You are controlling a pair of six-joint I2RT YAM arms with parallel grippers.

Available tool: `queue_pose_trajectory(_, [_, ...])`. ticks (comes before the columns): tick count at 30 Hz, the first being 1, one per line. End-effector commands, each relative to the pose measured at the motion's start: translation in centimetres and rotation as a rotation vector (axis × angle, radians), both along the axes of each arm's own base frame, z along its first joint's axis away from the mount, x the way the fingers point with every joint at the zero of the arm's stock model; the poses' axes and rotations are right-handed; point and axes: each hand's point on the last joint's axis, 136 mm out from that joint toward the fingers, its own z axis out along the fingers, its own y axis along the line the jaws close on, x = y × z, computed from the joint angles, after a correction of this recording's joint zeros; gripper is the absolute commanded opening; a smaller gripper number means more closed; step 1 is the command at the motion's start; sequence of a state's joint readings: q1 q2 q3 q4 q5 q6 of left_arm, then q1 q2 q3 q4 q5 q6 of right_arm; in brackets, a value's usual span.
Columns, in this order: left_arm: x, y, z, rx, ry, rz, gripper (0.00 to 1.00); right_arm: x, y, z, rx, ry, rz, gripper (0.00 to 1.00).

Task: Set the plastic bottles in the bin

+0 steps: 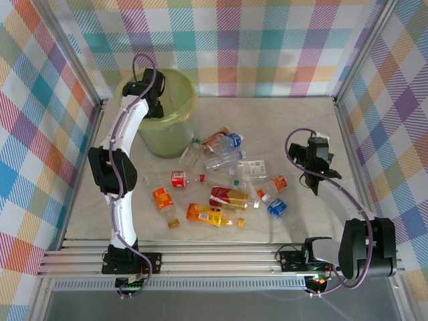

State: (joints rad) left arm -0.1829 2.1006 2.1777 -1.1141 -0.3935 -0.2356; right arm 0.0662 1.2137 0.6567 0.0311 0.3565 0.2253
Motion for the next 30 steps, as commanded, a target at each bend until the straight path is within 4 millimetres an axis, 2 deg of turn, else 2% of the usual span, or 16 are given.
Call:
queue_pose_trajectory(1, [-0.9, 0.4, 3.1, 0.009, -0.067, 0.020, 0.34, 0.4, 0.0, 1.9, 0.006, -0.042, -0.015, 1.00])
queue_pose_trajectory(5, [-0.9, 0.4, 2.8, 0.011, -0.065, 0.022, 0.37, 0.4, 0.0, 1.9, 0.007, -0.043, -0.017, 1.00])
queue_pose_trajectory(11, [0.4, -1.3, 0.7, -0.055, -0.037, -0.036, 0.52, 0.4, -0.1, 1.9, 0.003, -0.039, -0.020, 1.00])
queue_pose_trajectory(21, [2.3, -2.8, -2.0, -0.102, 0.003, -0.079, 0.64, 0.5, -0.2, 1.8, 0.000, -0.036, -0.025, 1.00])
queue_pose_trajectory(23, [2.6, -2.9, -2.1, -0.110, 0.000, -0.082, 0.65, 0.4, -0.2, 1.7, -0.003, -0.033, -0.025, 1.00])
queue_pose_trajectory(26, [3.0, -3.2, -1.5, -0.122, -0.013, -0.086, 0.74, 0.4, -0.3, 1.8, -0.006, -0.033, -0.025, 1.00])
queue_pose_trajectory(30, [3.2, -3.3, 0.5, -0.131, -0.053, -0.088, 0.79, 0.4, -0.2, 1.8, -0.005, -0.035, -0.024, 1.00])
